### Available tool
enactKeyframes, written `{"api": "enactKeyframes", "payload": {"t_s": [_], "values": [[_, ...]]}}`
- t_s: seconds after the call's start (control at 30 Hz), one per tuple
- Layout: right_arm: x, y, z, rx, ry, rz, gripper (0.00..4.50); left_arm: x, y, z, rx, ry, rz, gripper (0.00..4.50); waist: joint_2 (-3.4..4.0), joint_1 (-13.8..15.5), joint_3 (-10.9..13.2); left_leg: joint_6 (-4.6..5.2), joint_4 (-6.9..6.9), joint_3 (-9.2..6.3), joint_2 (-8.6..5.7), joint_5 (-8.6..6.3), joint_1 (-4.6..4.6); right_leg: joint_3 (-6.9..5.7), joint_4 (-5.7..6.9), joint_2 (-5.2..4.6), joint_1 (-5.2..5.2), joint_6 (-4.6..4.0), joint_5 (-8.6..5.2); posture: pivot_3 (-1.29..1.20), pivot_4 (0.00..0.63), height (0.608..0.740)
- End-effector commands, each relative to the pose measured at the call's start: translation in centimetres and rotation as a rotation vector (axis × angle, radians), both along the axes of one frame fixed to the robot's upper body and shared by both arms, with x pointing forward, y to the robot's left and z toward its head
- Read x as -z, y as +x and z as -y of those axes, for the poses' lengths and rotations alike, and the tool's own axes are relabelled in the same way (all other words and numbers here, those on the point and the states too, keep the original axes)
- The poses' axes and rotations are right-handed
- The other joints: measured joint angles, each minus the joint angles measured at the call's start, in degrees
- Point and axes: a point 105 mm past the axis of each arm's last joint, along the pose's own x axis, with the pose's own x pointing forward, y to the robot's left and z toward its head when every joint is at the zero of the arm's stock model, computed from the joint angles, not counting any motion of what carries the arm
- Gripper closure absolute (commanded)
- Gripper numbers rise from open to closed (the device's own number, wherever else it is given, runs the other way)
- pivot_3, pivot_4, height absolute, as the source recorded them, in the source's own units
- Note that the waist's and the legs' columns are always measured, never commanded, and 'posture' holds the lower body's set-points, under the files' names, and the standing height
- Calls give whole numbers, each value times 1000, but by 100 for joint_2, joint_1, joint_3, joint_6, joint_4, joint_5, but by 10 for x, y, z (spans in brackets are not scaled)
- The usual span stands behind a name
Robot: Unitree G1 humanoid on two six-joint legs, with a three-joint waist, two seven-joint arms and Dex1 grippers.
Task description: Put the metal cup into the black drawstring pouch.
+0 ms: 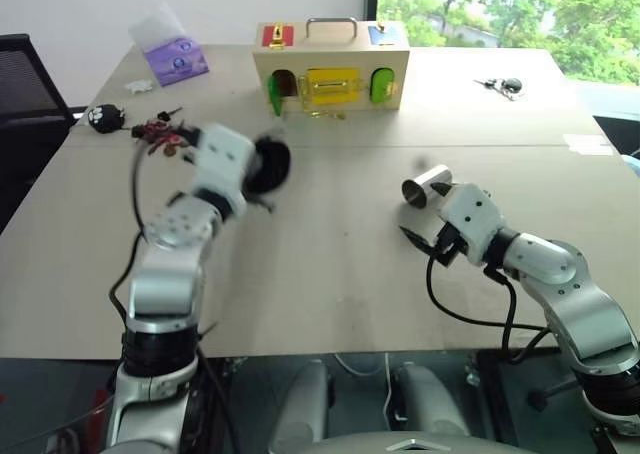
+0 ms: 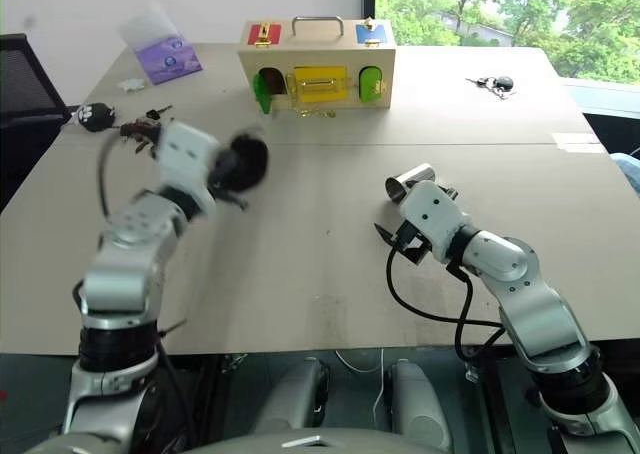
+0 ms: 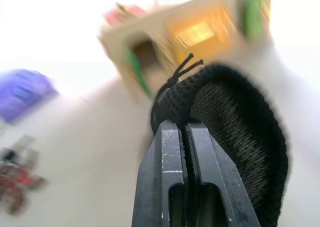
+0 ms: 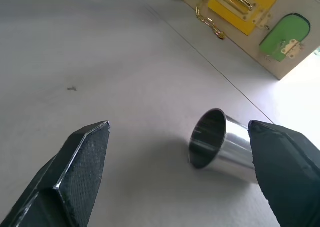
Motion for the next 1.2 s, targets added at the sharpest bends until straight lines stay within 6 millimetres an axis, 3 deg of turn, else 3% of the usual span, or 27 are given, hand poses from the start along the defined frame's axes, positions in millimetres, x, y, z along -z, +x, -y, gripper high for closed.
{"api": "enactKeyframes", "payload": {"t_s": [0.03, 0.23, 0.4, 0.67, 0.87, 1.1, 1.2], "values": [[-16, -1, 4, 11, 6, 67, 0, 9, -4, -3, -32, -70, -36, 4490, -1, -19, 1, 0, -6, 1, 0, 0, 5, 3, 0, -1, 0, 0, 0, 0, 150, 740], [-18, 0, 6, 12, 21, 62, 0, 4, -3, 5, 4, -25, -40, 4490, -16, 43, 9, -2, 2, -7, 4, 1, -20, -27, 2, 9, -8, -3, 1, 0, 150, 740], [-24, 6, 0, -3, 54, 50, 0, 8, -1, 10, 92, 55, -160, 4490, -16, 35, 10, -2, 4, -3, 2, 1, -19, -22, 1, 7, -8, -2, 1, 0, 150, 740], [-11, 56, -10, 98, -94, 62, 0, 22, -7, 20, 276, -92, -401, 4490, -15, 27, 11, -2, 3, -1, 1, 1, -22, -23, 3, 11, -14, -3, 0, 0, 150, 740], [3, 93, 10, 295, -249, 95, 0, 27, -9, 23, 357, -122, -481, 4490, -15, 33, 11, -25, -1, 3, 1, 15, -28, -19, 2, 8, -23, -4, 1, 0, 150, 740], [11, 99, 31, 376, -377, 133, 2969, 41, -10, 34, 478, -261, -634, 4500, -15, 40, 10, -25, -6, 10, -1, 15, -37, -13, 4, 4, -36, -3, 1, 0, 150, 740], [9, 96, 38, 399, -308, 113, 4395, 50, -11, 41, 506, -303, -727, 4500, -16, 31, 10, -24, -6, 12, -3, 14, -34, -12, 6, 5, -35, -3, 1, 0, 150, 740]]}}
